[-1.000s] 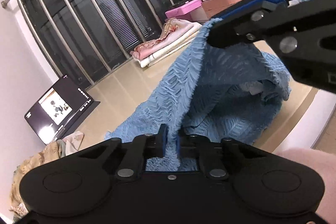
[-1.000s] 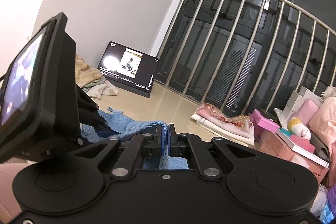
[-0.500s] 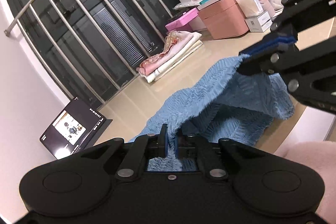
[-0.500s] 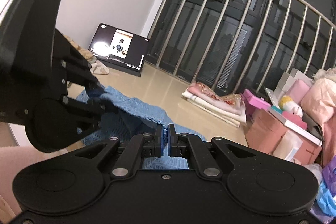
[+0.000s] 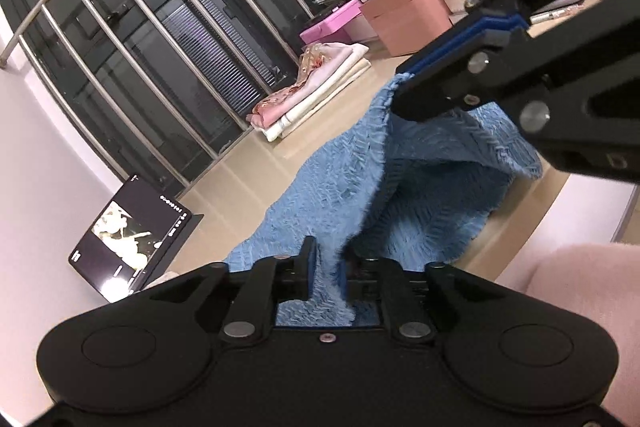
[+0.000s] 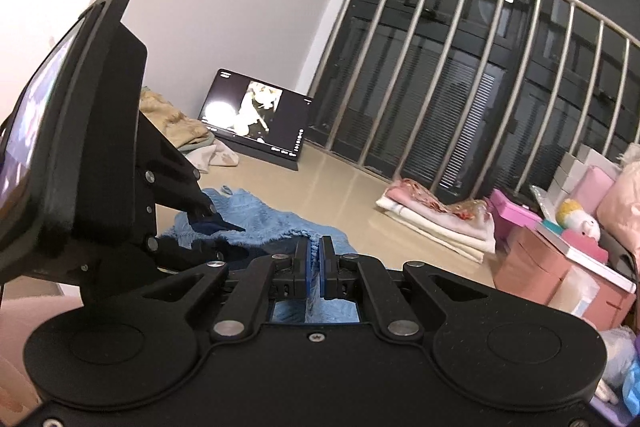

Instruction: Fold clothes

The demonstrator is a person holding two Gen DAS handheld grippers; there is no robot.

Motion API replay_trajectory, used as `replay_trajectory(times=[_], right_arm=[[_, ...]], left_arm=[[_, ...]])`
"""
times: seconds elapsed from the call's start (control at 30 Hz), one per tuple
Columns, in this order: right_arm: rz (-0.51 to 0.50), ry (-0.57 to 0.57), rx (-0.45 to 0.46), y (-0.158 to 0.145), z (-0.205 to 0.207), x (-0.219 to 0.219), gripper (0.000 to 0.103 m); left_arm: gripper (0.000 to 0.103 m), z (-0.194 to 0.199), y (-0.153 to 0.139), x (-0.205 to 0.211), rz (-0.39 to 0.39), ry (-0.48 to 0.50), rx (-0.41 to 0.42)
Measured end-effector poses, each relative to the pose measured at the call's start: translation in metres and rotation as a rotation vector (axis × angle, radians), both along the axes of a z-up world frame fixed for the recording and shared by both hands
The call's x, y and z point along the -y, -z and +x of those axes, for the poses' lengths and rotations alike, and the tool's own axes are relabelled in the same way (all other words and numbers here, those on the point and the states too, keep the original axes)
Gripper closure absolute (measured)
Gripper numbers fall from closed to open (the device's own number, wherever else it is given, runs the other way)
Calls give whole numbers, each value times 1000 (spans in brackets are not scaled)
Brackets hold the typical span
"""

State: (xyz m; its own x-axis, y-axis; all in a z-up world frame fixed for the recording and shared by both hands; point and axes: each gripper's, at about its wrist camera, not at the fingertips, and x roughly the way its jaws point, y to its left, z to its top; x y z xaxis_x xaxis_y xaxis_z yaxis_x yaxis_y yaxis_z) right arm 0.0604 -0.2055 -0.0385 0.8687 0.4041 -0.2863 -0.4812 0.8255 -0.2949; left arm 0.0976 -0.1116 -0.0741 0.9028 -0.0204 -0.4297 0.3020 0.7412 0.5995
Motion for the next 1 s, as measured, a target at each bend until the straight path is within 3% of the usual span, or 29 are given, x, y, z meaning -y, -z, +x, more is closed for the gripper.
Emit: replay_trajectory(times=[0.3, 0.4, 0.43, 0.57, 0.77, 0.9, 1.0], right_arm=[[-32, -51, -12, 2, -1, -6, 100], [-38, -55, -14, 2, -1, -7, 100], [-40, -54, -15, 3, -1, -7, 100], [-45, -33, -21, 5, 1, -7, 100], [-62, 63, -30, 11, 13, -17, 99], [-53, 183, -29, 18, 35, -27, 82], [-52, 301, -64, 31, 51, -27, 80]], left_arm=[[84, -4, 0, -1, 12, 17, 22], [98, -5, -2, -2, -3, 33, 15], [98, -4, -4, -3, -15, 31, 10], [98, 5, -23, -15, -108, -5, 16], [98, 28, -84, -35, -293, -24, 47], [98, 43, -128, -39, -396, -5, 80], [98, 50, -152, -40, -450, 3, 95]])
